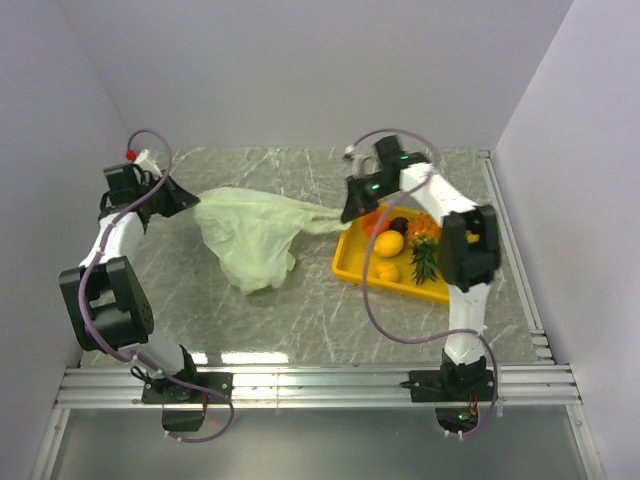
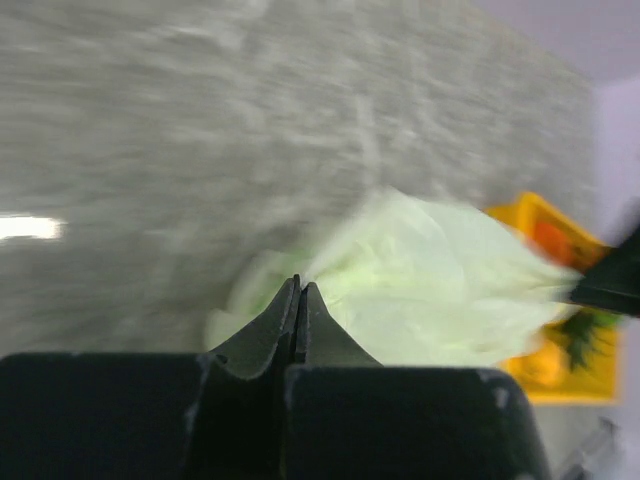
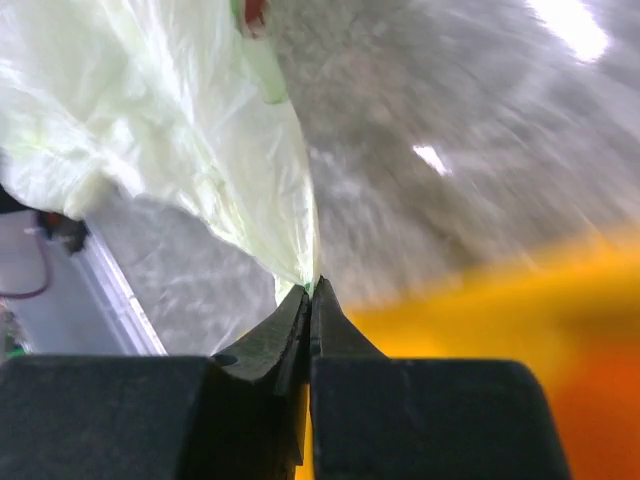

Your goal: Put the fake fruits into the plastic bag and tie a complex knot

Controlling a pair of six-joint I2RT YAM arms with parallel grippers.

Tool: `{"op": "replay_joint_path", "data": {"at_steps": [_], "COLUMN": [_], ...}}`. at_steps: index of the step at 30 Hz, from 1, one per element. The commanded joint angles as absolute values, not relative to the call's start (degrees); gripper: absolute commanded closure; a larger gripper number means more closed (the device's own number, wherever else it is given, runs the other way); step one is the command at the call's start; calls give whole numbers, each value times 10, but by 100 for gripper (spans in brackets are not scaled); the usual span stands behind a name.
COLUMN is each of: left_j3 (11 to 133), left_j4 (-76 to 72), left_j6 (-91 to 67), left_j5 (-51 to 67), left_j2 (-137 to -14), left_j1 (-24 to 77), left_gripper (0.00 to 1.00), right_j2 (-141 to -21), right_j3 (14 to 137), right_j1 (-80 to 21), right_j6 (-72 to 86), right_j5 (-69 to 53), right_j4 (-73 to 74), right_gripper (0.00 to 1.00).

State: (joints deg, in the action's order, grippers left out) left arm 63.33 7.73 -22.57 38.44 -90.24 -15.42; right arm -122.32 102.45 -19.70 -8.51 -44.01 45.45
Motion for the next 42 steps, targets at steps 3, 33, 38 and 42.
{"op": "replay_joint_path", "data": {"at_steps": [3, 33, 38, 42], "left_j3": [655, 701, 701, 686], "left_j4": [155, 277, 266, 242], "left_j6": [-69, -338, -388, -420], "left_j5": [316, 267, 279, 304], "left_j2": [-850, -703, -710, -693], "left_j1": [-221, -48, -48, -48], "left_gripper": [100, 100, 100, 100], "right_j2": [-1063, -1105, -1153, -1199], "right_j3": [972, 1127, 1144, 1169], "right_j1": [-127, -465, -486, -491], "right_j6": [-139, -71, -86, -99], "right_j5": [-494, -341, -316, -255], "right_j4": [518, 231, 240, 244], "right_gripper": [100, 3, 2, 6]}}
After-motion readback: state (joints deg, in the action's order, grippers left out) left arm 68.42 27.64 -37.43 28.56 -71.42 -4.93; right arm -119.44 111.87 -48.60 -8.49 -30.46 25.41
